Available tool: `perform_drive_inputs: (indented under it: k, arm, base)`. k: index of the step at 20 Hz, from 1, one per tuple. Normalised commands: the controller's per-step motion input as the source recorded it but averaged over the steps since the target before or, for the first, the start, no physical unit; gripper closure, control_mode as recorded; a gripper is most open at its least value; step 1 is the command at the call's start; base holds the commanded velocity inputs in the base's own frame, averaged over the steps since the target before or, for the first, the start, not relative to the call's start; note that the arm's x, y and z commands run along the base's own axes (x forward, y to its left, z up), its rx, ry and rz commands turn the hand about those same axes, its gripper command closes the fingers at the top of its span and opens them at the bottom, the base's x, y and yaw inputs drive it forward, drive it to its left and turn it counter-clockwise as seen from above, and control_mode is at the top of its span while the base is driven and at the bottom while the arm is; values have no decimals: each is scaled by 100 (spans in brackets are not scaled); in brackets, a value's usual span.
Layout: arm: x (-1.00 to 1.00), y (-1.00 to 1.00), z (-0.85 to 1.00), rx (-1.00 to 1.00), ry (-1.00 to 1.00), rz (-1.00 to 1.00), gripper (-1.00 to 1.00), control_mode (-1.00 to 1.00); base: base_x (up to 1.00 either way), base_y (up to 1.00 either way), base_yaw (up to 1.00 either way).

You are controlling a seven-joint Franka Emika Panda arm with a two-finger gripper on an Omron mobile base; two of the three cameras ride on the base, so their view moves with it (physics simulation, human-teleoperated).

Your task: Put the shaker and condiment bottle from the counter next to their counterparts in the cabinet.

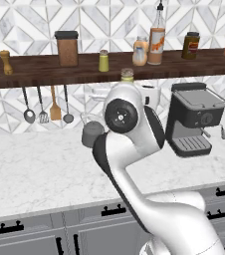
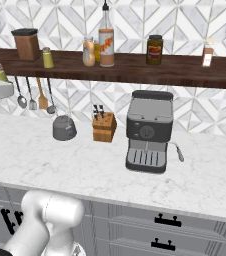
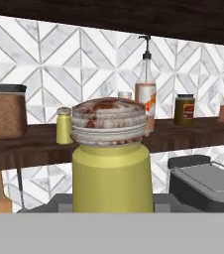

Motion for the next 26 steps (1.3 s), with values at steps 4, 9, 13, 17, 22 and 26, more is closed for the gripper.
perform_drive_inputs:
  k: [4,9,13,17,22,26]
  arm:
    - [32,11,21,-5,0,-4,100,-100]
    - [3,41,9,-3,0,-8,100,-100]
    - [8,33,11,0,0,-15,100,-100]
    - [34,10,9,0,0,-11,100,-100]
    - [38,0,1,0,0,-2,100,-100]
    - [38,0,0,0,0,0,100,-100]
  base:
    - [0,0,0]
    - [0,0,0]
    - [0,0,0]
    - [0,0,0]
    - [0,0,0]
    - [0,0,0]
